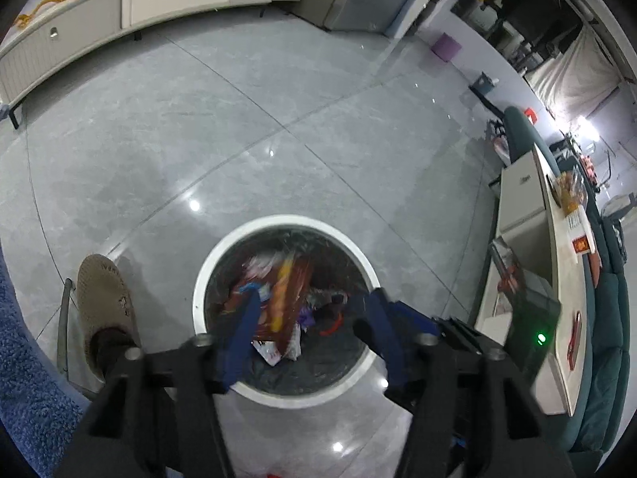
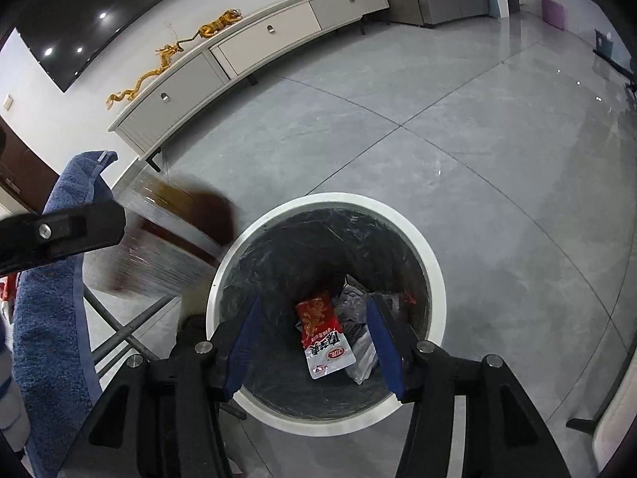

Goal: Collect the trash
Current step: 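Carry both wrappers over the trash bin and open both tools to drop them, then move both tools back over the wrappers on the towel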

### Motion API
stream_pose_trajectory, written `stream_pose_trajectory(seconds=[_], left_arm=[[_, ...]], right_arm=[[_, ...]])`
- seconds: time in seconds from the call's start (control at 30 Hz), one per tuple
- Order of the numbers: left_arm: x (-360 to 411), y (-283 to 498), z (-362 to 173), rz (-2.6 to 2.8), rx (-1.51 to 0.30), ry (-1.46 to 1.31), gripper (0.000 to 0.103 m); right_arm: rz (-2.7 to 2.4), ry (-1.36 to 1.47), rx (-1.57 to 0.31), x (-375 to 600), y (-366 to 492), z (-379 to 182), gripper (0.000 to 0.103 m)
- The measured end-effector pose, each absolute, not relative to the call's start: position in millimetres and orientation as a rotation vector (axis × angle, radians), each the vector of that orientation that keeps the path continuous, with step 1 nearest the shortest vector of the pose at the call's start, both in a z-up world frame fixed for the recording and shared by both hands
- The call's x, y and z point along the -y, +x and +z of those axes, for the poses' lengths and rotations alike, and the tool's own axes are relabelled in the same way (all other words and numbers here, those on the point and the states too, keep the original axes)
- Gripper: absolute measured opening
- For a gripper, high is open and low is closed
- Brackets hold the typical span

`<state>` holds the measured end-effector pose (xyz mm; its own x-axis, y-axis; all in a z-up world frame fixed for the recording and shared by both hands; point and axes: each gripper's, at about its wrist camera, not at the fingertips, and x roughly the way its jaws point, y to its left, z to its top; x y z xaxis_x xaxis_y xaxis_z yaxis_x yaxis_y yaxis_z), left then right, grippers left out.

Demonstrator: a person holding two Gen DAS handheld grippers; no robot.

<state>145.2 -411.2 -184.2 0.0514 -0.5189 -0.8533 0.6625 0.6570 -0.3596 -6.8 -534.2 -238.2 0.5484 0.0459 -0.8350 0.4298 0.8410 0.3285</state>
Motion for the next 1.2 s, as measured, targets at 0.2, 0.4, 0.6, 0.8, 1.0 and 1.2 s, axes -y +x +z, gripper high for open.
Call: stream_pose_trajectory(seconds=[0.2,0.4,0.6,0.8,1.0,1.2], left_arm=[[403.5,140.8,-175.1,-0.895,-1.196,0.147,0.055],[373.2,121.9,-137.8,-0.808,-1.054,0.208,0.055],[323.2,102.4,-104.1,-0.709,-0.911,0.22,0.056],[263.1,87.3,-74.0,-0.606,-0.754,0.2,0.055],[193.7,88.8,-54.8,-0.527,-0.716,0.174,0.056],[107.7,105.4,-45.9,-0.395,-0.705,0.086,0.056]], right_arm=[[-0.261,0.533,-0.947,534.8,-18.3,-223.0,0.052],[-0.258,0.487,-0.901,525.8,-27.1,-194.6,0.052],[-0.239,0.421,-0.846,505.7,-31.5,-159.5,0.052],[-0.189,0.369,-0.797,476.1,-30.3,-128.0,0.052],[-0.122,0.3,-0.755,437.7,-18.7,-94.7,0.053],[-0.032,0.222,-0.727,391.9,5.2,-64.2,0.053]])
